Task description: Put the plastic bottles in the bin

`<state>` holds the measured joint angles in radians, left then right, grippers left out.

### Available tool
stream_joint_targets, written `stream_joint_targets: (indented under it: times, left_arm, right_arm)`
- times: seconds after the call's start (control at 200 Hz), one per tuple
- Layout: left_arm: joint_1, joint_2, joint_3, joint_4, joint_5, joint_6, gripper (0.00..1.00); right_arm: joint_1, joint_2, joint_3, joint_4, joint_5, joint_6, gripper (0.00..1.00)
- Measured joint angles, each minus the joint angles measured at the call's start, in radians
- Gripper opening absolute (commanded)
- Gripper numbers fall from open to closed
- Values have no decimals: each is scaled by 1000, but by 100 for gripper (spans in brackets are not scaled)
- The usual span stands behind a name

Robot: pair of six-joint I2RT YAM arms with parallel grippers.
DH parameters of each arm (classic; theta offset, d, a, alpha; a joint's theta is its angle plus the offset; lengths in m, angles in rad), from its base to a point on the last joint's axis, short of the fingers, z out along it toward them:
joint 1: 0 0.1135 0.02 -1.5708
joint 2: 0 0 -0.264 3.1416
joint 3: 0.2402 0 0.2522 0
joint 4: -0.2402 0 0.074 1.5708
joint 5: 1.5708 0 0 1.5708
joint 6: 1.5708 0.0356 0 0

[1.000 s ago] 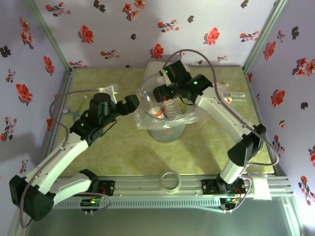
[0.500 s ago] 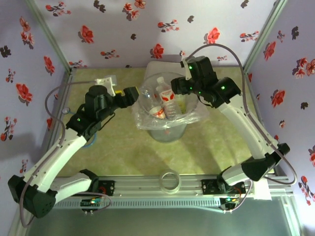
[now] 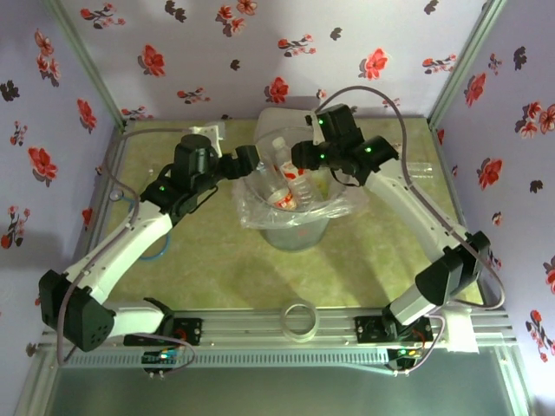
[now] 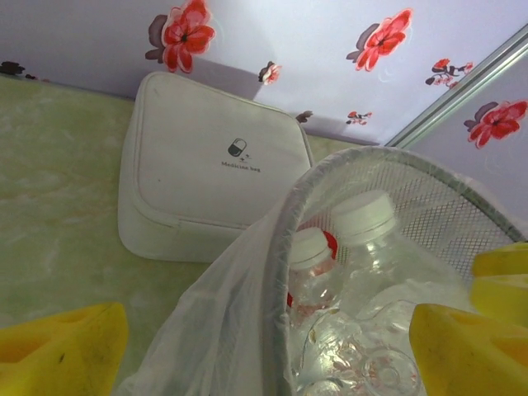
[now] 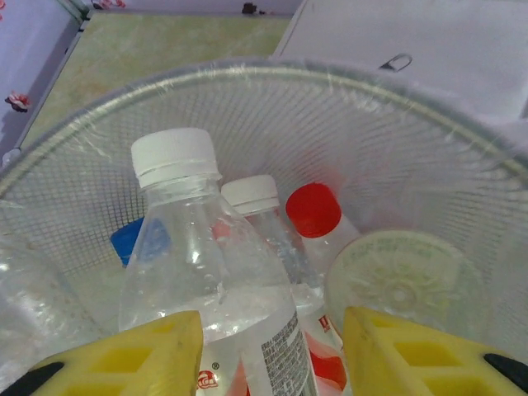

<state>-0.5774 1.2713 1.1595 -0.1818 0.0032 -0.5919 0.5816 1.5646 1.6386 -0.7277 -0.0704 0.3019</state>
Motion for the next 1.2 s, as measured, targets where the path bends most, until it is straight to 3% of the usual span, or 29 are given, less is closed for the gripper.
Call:
stream_joint_targets:
  times: [0.345, 0.485, 0.615, 0.72, 0.885, 1.04, 1.2]
  left_arm:
    - [-8, -21, -84, 94, -13, -41, 90]
    - [-9, -22, -91, 100, -16, -45, 90]
    - [-12, -42, -99, 92, -19, -45, 91]
    - [-14, -76, -109, 64, -19, -44, 91]
    - [-14, -120, -116, 11, -18, -32, 93]
    - [-14, -148, -119, -7, -15, -26, 98]
    - [-14, -195, -155, -2, -2, -27, 99]
  right_arm:
    - [3, -49, -107, 118, -46, 50, 46]
    - [4, -55, -67, 66, -33, 43, 67]
    - [-19, -92, -36, 58, 9, 43, 77]
    - [-90, -163, -39, 66, 50, 66, 82]
    - [-280, -301, -137, 154, 132, 166, 86]
    - [-432, -351, -343, 264, 248, 369, 84]
    - [-475, -304, -544, 345, 409, 612, 83]
